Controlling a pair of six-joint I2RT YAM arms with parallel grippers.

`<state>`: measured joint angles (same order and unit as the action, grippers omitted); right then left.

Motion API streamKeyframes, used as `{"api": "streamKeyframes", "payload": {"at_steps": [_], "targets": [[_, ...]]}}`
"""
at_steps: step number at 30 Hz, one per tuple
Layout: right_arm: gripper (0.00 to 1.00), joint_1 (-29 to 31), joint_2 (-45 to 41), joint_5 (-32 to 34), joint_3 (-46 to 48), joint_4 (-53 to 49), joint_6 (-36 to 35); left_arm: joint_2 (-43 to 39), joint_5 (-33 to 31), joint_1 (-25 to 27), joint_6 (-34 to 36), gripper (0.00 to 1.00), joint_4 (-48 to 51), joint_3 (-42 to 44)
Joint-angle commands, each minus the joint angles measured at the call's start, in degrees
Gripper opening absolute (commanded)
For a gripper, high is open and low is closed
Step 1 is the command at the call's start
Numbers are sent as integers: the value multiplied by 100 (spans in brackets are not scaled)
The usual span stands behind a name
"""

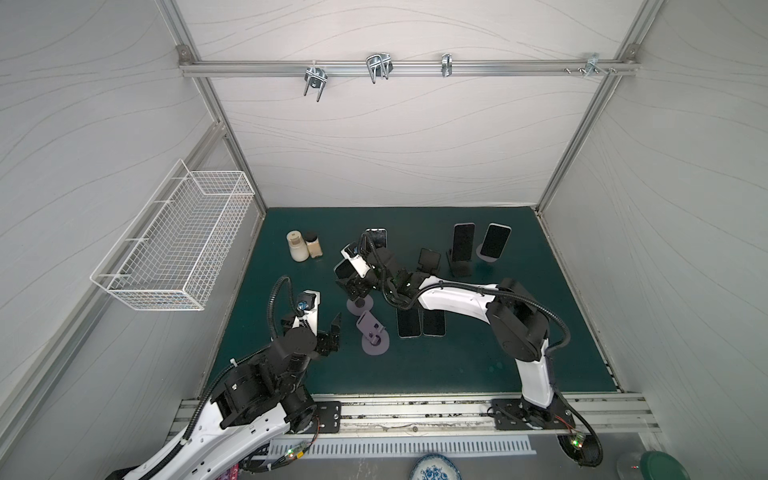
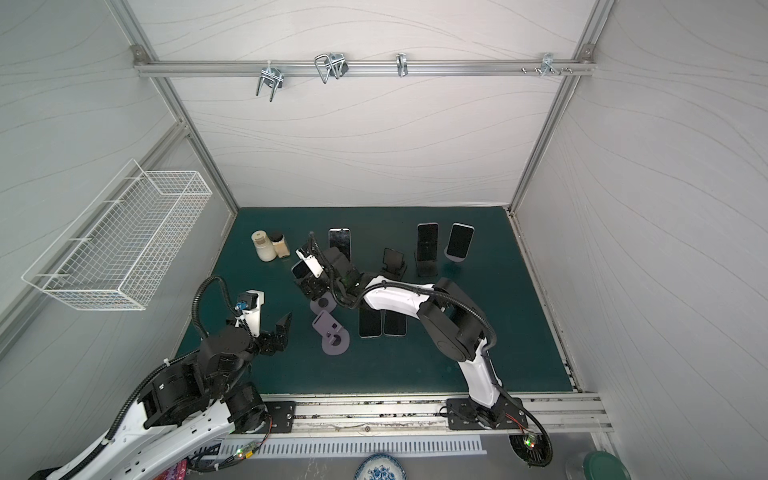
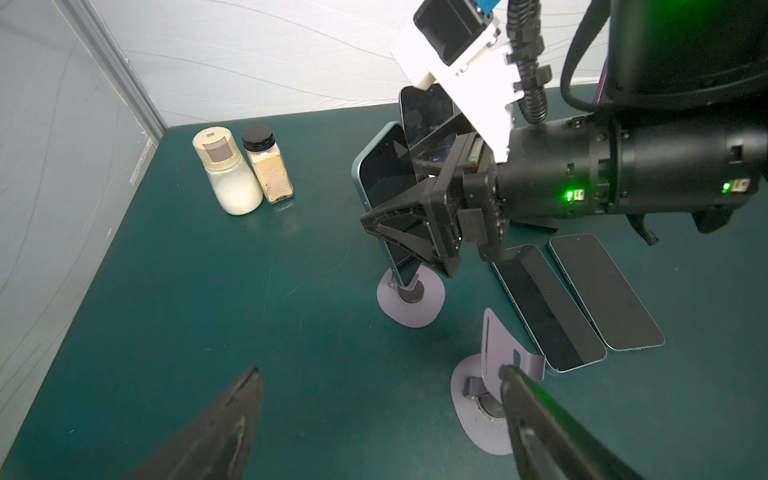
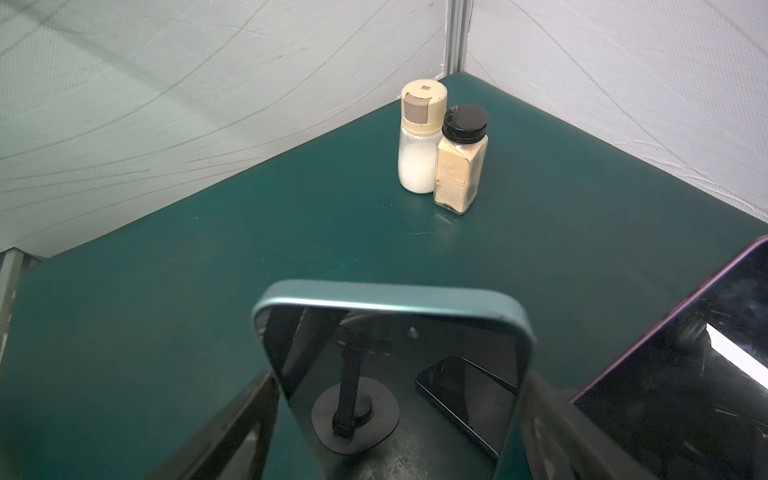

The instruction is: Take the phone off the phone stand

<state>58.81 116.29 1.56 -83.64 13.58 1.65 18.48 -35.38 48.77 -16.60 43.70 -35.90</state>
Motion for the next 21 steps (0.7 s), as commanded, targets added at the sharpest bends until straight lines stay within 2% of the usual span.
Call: {"api": "streamKeyframes", "payload": {"at_steps": [1, 21], "targets": [[90, 51, 135, 89, -163, -75, -41, 20, -145, -34, -90, 90, -23, -75], [89, 50, 422, 149, -406, -145, -116, 129, -161, -70, -98, 91, -11, -90]]}}
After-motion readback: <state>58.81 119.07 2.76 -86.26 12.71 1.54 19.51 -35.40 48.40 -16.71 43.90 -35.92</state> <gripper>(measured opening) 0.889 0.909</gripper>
